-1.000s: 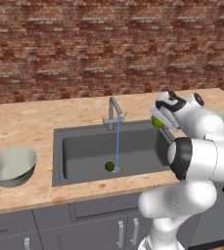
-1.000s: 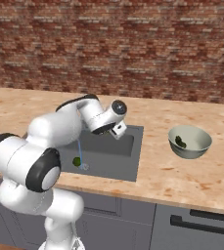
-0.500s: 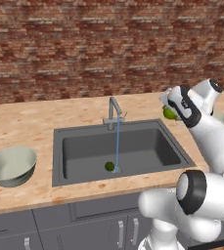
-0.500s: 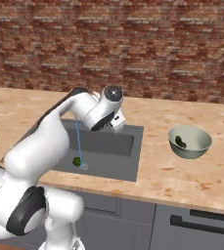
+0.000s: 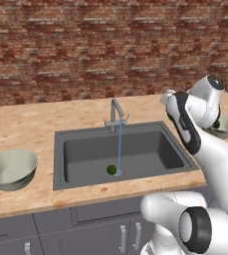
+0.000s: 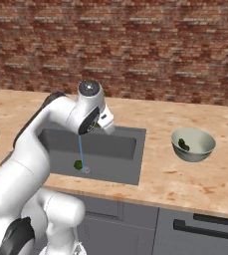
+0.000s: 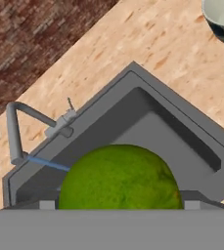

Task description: Pick the limes from the sink and place them in one bowl. Place the squash in the other bowl. Then turn off the sink faucet.

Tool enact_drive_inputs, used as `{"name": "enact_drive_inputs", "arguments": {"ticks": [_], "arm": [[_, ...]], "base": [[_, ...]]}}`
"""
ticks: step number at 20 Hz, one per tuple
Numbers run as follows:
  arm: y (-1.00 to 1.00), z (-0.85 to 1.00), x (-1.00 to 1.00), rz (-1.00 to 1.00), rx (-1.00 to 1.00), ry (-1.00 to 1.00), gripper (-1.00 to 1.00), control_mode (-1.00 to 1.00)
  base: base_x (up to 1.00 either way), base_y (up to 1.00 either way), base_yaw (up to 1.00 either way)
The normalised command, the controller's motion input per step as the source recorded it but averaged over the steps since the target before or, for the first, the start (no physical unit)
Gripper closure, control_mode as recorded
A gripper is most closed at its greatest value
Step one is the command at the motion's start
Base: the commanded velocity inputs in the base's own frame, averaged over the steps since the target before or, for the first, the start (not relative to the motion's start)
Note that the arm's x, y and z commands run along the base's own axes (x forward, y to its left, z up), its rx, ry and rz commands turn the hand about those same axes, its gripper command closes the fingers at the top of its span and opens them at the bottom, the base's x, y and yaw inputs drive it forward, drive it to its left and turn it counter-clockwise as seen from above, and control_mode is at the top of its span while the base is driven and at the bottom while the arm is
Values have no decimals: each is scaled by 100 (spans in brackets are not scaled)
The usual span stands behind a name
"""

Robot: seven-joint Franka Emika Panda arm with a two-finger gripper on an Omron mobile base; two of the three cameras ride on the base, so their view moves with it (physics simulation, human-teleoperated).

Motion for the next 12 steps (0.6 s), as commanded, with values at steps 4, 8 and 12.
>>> {"name": "enact_drive_inputs", "arguments": {"ticks": [4,8,12], "arm": [[76,18,-10,9,-17,23,100,-100],[95,30,-6,17,-22,27,100,-100],[97,29,-4,23,-22,22,100,-100]], "base": [[0,0,0],[0,0,0],[0,0,0]]}}
